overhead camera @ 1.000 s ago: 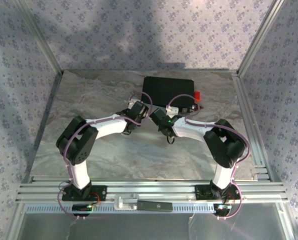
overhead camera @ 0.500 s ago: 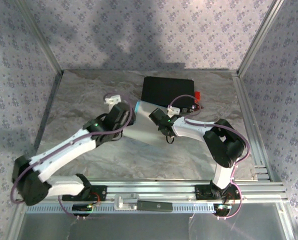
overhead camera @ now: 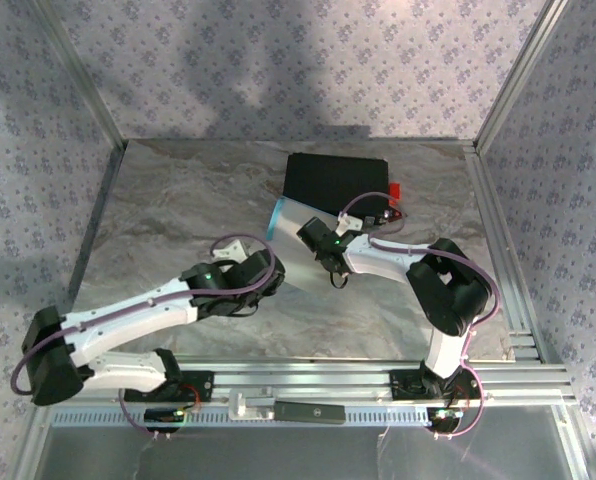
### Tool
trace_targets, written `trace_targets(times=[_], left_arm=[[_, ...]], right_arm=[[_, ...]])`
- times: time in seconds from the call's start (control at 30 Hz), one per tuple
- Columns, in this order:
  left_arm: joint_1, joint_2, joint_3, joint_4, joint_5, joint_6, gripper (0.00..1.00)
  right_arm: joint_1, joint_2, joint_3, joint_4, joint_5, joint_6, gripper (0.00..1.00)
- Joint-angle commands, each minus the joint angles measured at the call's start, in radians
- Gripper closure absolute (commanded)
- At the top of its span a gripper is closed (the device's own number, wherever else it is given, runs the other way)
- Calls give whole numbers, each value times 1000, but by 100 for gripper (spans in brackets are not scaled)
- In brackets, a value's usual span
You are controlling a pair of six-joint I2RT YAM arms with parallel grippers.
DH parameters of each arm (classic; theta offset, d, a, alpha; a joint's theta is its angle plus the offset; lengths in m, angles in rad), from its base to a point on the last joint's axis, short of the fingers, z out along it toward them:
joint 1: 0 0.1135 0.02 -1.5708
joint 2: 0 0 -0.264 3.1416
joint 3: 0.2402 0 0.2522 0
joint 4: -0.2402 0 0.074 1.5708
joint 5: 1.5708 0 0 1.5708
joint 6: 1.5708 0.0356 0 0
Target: Fold the paper box
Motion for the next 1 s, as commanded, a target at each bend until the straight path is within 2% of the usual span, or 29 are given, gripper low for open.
trace_targets(times=[0.0,0.27,0.43,0.5,0.53,0.57,0.63,0.7,0.77,0.87,0.97], left_arm=[[-1,55,34,57,32,-72,42],[44,169,70,79,32,-83,58],[51,185,105,16,-8,-89,83],[53,182,128,-35,-29,-64,98],[55,183,141,-60,-39,-47,100],[57,183,159,-96,-52,-31,100],[67,176,178,-132,-55,45,100],[91,157,193,-175,-53,145,100],[119,126,200,-188,-39,297,100],[195,75,200,-140,134,643,100],[276,45,235,-185,259,881,100]], right_arm=[[11,2,-31,-65,-58,38,100],[8,-6,-51,-48,-75,51,100],[9,-11,-56,-48,-84,61,100],[10,-22,-58,-51,-95,61,100],[10,-31,-58,-52,-102,57,100],[11,-45,-56,-47,-117,44,94],[17,-77,-44,-58,-142,11,68],[34,-142,-42,-87,-125,-8,50],[36,-221,-56,-96,-135,-33,41],[17,-340,-68,-99,-200,-107,36],[-27,-438,-61,-83,-333,-213,34]])
